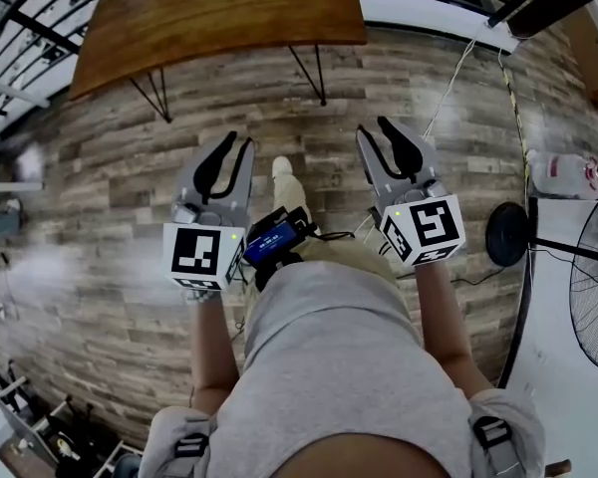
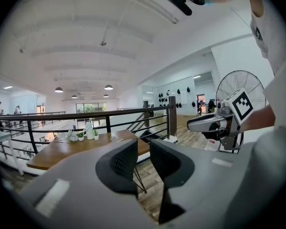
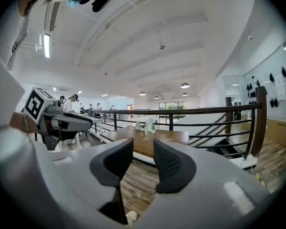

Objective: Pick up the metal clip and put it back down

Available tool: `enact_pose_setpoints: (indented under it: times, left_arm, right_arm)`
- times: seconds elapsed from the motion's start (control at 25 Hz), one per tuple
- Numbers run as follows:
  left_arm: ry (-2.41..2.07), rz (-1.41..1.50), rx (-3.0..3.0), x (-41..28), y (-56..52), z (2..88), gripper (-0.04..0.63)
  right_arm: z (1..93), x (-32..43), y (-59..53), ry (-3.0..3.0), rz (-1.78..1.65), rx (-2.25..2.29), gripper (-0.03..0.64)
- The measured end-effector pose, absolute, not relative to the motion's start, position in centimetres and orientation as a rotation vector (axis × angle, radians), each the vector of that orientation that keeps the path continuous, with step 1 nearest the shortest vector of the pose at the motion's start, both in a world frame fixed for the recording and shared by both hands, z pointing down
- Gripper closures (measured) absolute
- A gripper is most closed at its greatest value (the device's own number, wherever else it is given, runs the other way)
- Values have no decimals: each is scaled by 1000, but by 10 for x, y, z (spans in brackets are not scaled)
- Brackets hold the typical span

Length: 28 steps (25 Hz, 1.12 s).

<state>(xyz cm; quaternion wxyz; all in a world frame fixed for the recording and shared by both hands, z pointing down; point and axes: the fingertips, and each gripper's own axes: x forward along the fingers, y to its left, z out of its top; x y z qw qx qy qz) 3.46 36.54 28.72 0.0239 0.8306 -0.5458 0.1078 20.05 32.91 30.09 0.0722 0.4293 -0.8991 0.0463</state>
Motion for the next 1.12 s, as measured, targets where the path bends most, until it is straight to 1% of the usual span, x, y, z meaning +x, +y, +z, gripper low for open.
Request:
enact_pose_setpoints:
  times: [0.44, 0.92, 1.12]
  left_arm:
    - [-1645, 307, 2623, 38, 316, 288, 515]
    - [-1608, 321, 2601, 3, 231, 299, 517]
    - [-1543, 331, 2655, -1, 191, 296, 515]
  right_arm:
    - [304, 200, 293, -2681, 131, 1336, 488]
    - [310, 165, 211, -2667, 144, 1322, 488]
    - [310, 155, 173, -2641, 171, 1340, 488]
